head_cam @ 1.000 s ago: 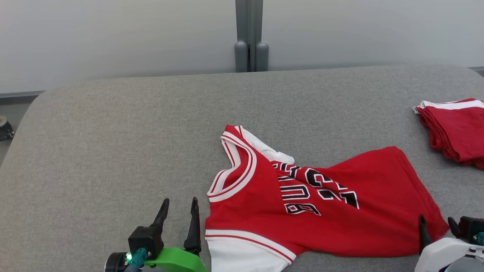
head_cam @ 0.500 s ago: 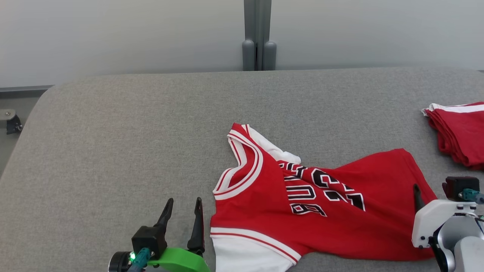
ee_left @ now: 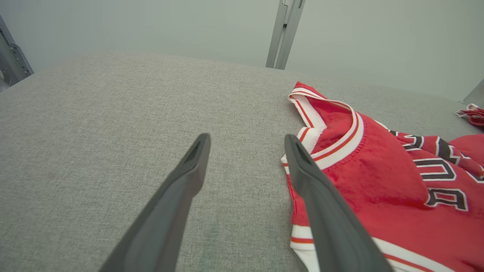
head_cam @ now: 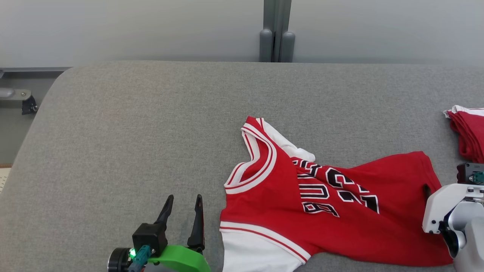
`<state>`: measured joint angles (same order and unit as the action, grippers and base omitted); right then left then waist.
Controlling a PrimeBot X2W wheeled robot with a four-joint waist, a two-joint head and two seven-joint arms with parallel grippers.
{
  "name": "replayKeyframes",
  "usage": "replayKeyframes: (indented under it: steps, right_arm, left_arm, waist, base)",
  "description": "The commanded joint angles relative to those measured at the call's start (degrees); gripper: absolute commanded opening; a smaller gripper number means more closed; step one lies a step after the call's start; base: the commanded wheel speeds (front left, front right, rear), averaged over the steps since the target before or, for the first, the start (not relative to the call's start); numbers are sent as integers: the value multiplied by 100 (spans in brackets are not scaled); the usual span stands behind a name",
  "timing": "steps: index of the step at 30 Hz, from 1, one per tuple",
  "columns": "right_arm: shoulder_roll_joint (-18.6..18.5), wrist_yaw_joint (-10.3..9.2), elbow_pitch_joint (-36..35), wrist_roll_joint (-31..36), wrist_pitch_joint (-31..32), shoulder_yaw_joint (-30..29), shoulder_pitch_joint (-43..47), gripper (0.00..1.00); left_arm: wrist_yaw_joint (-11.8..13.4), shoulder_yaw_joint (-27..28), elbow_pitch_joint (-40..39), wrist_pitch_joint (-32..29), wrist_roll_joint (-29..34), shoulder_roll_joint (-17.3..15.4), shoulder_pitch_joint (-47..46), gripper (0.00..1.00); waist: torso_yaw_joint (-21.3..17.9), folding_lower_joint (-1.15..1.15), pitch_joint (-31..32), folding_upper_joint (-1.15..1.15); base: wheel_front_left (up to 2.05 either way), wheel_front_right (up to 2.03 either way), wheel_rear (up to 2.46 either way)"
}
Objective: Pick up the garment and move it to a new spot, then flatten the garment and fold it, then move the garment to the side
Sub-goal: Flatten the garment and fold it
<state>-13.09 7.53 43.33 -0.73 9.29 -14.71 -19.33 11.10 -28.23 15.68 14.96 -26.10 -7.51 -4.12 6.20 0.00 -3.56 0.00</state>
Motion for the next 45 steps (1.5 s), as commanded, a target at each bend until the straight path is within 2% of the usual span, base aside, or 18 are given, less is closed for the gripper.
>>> replayKeyframes:
  steps: [1,2,3,4,5,8,9,17,22,30,44,45]
  right_arm:
    - [-47,-9,107,-105,-31,51,-114,100]
    - [-64,-9,193,-152,-52,104,-145,77]
    - [-77,-9,253,-199,-79,140,-165,62]
    - [-99,-9,313,-251,-105,188,-194,39]
    - [-114,-9,356,-292,-140,226,-223,33]
    - [-135,-9,457,-416,-213,383,-279,3]
    - [-135,-9,472,-450,-232,429,-293,0]
    - [-222,-9,537,-679,-490,802,-376,0]
    - [-174,-9,322,-828,-668,1005,-485,0]
    - [-186,-9,33,-851,-639,1017,-893,0]
    - [-150,-9,1179,-276,-867,491,-1609,0]
    - [-147,-9,1240,-250,-914,460,-1615,10]
  left_arm:
    - [-19,-7,15,23,24,-34,-64,100]
    - [-10,-6,18,24,21,-37,-59,100]
    - [-1,-5,17,24,20,-41,-53,100]
    - [6,-3,12,24,16,-46,-45,100]
    - [11,-2,6,24,13,-49,-40,100]
    - [31,-3,-9,25,3,-52,-35,100]
    - [38,-4,-14,24,1,-52,-33,100]
    - [51,-11,-23,25,-30,-60,-55,100]
    - [57,-16,-35,25,-38,-71,-59,100]
    - [40,-42,-69,22,-23,-60,-149,100]
    - [1,-26,24,24,15,8,-322,100]
    - [5,-19,26,24,19,12,-314,100]
  waist:
    - [12,0,-2,0]
    - [11,0,6,0]
    - [9,0,11,0]
    - [4,0,16,0]
    - [-1,0,18,0]
    - [-30,0,21,0]
    - [-41,0,19,0]
    - [-120,0,11,0]
    - [-141,0,12,0]
    - [-67,0,-100,0]
    - [323,0,-240,0]
    - [324,0,-229,0]
  base:
    - [0,0,0]
    - [0,0,0]
    - [0,0,0]
    - [0,0,0]
    - [0,0,0]
    - [0,0,0]
    - [0,0,0]
    - [0,0,0]
    - [0,0,0]
    - [0,0,0]
    - [0,0,0]
    - [0,0,0]
